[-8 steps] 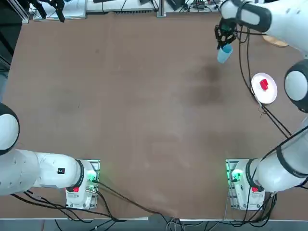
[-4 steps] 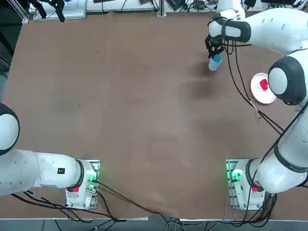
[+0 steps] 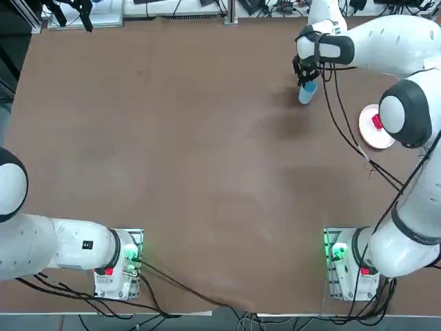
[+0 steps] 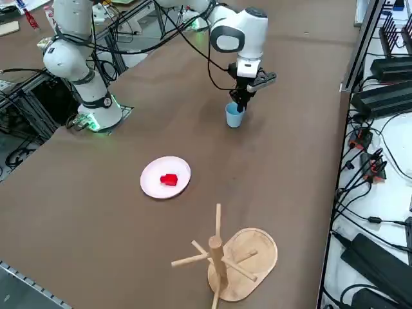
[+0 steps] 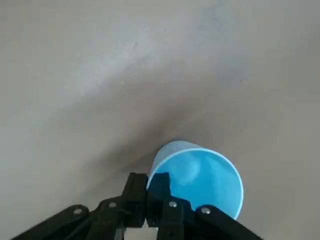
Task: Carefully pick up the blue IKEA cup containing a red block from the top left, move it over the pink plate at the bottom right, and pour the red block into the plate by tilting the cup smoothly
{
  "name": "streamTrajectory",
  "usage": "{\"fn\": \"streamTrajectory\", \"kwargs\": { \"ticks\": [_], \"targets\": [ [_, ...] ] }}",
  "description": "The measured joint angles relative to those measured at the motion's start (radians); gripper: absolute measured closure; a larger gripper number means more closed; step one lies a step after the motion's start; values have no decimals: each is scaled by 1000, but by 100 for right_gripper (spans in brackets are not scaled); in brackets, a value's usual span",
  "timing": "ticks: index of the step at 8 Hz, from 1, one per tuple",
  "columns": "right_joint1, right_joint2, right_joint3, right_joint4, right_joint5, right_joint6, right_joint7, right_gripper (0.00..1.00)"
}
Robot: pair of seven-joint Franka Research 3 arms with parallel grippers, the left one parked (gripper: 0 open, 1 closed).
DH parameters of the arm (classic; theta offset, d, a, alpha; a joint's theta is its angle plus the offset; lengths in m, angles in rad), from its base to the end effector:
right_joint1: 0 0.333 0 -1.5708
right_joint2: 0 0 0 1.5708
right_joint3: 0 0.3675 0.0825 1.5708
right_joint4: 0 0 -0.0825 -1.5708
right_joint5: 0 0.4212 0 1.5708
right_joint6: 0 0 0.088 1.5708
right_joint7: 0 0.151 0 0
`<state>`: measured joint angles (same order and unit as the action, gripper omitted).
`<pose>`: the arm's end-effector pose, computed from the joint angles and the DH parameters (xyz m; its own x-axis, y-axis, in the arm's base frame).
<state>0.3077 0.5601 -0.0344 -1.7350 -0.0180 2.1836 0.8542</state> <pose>0.6797 0.1909 0.2236 0.8419 -0.5374 -0.0491 -0.5307 -0.8411 0.1047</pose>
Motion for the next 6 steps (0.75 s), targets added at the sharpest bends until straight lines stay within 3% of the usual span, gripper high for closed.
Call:
{"fn": "streamTrajectory", "kwargs": {
  "ticks": [3, 5, 6],
  "targets": [
    [0, 5, -1, 0, -2, 4, 3, 86],
    [0, 10, -8, 0, -3, 7, 3, 51],
    [0, 10, -9, 4, -3, 9, 3, 51]
  ]
}}
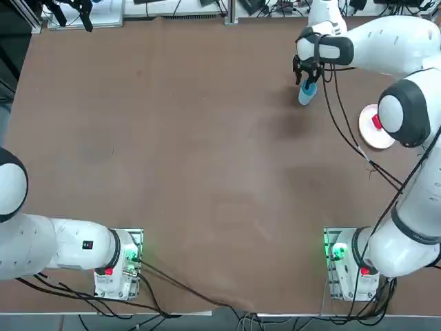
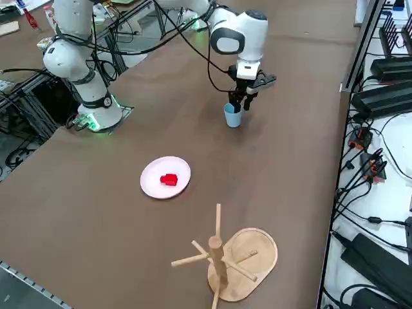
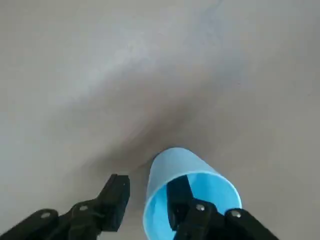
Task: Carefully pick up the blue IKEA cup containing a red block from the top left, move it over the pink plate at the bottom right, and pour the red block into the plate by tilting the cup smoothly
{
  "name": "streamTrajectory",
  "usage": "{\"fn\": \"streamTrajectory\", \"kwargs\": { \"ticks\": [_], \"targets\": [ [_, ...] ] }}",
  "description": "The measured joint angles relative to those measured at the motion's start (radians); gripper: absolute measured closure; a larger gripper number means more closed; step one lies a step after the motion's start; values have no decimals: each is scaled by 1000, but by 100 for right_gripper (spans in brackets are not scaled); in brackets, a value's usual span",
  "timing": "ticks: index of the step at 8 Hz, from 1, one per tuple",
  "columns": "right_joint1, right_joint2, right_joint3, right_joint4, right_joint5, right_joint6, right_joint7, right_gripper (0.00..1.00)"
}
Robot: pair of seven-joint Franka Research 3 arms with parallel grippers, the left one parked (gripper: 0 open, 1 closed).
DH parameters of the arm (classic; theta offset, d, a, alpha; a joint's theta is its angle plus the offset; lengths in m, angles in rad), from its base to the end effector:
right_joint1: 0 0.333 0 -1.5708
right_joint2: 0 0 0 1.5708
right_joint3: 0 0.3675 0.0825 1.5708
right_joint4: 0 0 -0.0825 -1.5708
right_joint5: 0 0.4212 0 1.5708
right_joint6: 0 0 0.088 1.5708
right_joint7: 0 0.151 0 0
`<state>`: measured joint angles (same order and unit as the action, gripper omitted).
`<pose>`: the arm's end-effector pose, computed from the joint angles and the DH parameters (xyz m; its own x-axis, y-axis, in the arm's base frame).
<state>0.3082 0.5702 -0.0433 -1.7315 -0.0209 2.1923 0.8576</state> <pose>0.6827 0.1859 0.2188 0.8377 -0.5445 -0.0420 -0.5379 -0.8360 0.1080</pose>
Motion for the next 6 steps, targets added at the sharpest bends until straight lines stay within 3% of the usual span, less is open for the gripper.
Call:
{"fn": "streamTrajectory", "kwargs": {
  "ticks": [3, 5, 6],
  "targets": [
    [0, -4, -16, 63, 0, -34, -1, 44],
    [-1, -28, -31, 170, 25, -123, -2, 10],
    [-2, -51, -37, 205, 32, -149, -2, 0]
  ]
}}
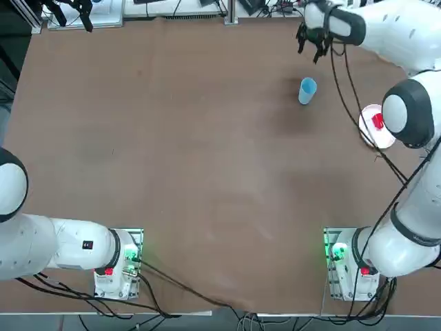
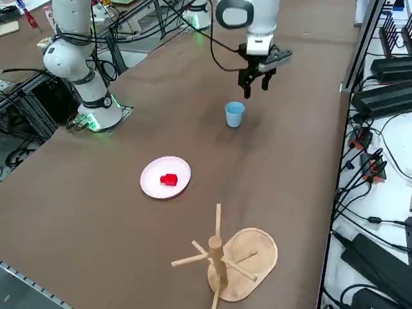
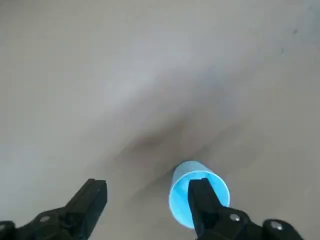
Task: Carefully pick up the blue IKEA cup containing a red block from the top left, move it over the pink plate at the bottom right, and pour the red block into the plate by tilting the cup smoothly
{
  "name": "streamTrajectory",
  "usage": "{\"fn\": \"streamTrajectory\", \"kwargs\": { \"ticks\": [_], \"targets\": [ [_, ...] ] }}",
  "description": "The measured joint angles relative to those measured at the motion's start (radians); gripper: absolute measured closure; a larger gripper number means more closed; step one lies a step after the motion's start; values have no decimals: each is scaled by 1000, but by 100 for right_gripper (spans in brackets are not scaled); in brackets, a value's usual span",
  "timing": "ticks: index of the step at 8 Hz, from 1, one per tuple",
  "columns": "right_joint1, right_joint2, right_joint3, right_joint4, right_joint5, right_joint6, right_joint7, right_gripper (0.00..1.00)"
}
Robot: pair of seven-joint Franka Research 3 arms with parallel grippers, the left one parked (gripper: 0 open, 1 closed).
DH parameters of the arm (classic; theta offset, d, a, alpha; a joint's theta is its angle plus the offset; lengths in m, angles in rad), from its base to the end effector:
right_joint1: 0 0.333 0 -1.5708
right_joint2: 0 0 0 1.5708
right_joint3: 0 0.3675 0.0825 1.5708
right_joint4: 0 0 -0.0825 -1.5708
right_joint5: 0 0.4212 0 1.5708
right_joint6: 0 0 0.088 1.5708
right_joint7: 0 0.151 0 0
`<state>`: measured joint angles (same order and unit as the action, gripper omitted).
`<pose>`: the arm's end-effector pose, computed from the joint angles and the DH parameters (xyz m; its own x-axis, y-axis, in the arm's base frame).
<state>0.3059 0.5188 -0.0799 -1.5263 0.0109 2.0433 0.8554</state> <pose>0.7327 0.1780 0.3421 0.8115 -0.5839 0.0224 -0.5843 -0.8113 0.0198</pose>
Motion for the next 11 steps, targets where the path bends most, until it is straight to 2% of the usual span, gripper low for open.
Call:
{"fn": "streamTrajectory", "kwargs": {
  "ticks": [1, 2, 4, 6, 7, 9, 11],
  "targets": [
    [-8, -23, -3, 19, 2, -22, -20, 0],
    [-41, -42, 6, 34, 3, -47, -110, 0],
    [-185, -99, 58, 58, 3, -133, -455, 0],
    [-319, -186, 88, 60, 3, -253, -678, 0],
    [-343, -230, 93, 60, 3, -315, -704, 0],
    [-343, -306, 97, 56, 3, -403, -675, 0],
    [-341, -367, 101, 28, -2, -434, -633, 0]
  ]
}}
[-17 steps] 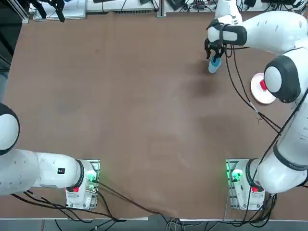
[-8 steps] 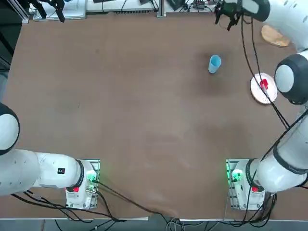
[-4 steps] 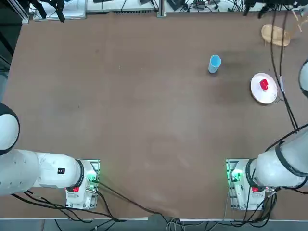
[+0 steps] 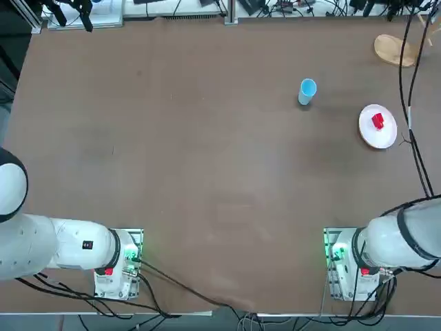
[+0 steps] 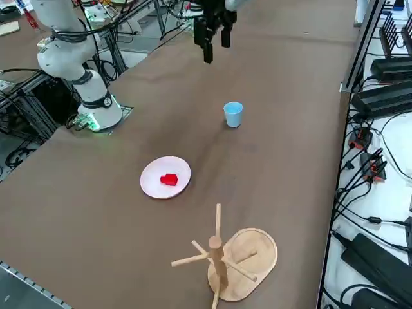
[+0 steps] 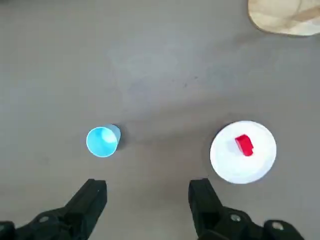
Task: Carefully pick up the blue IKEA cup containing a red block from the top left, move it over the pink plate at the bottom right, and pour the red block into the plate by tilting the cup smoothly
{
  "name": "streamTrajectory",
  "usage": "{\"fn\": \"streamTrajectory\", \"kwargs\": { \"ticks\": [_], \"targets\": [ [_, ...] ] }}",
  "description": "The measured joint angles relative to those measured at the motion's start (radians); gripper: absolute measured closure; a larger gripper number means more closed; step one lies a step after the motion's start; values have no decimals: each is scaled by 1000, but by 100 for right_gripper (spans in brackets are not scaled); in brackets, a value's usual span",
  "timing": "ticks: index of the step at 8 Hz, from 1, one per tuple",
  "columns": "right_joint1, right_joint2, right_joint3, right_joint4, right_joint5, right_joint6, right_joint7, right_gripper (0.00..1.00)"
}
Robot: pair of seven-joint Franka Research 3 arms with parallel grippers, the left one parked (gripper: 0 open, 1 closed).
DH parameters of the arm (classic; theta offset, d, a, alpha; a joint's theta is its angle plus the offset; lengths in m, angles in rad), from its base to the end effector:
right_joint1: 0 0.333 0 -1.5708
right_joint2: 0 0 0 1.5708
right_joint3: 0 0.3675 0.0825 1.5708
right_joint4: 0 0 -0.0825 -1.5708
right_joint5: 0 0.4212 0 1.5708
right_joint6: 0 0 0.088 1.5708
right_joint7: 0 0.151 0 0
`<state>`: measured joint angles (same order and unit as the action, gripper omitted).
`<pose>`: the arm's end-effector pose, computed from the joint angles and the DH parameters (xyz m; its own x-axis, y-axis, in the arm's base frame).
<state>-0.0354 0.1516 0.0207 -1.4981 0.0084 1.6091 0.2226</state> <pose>0.6452 -0.0092 0.5785 0.9710 -0.2355 -0.0421 -0.2358 -0.9718 -0.0023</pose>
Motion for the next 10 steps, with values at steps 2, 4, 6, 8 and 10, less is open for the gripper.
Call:
{"fn": "streamTrajectory", "kwargs": {
  "ticks": [2, 4, 6, 8, 10],
  "targets": [
    [5, -34, 4, -24, -21, -41, 2, 0],
    [13, -58, 10, -26, -29, -88, 3, 0],
    [14, -108, 15, -25, -29, -120, 10, 0],
    [14, -137, 15, -28, -30, -140, 1, 0],
    [13, -131, 8, -44, -30, -138, -75, 0]
  ]
}}
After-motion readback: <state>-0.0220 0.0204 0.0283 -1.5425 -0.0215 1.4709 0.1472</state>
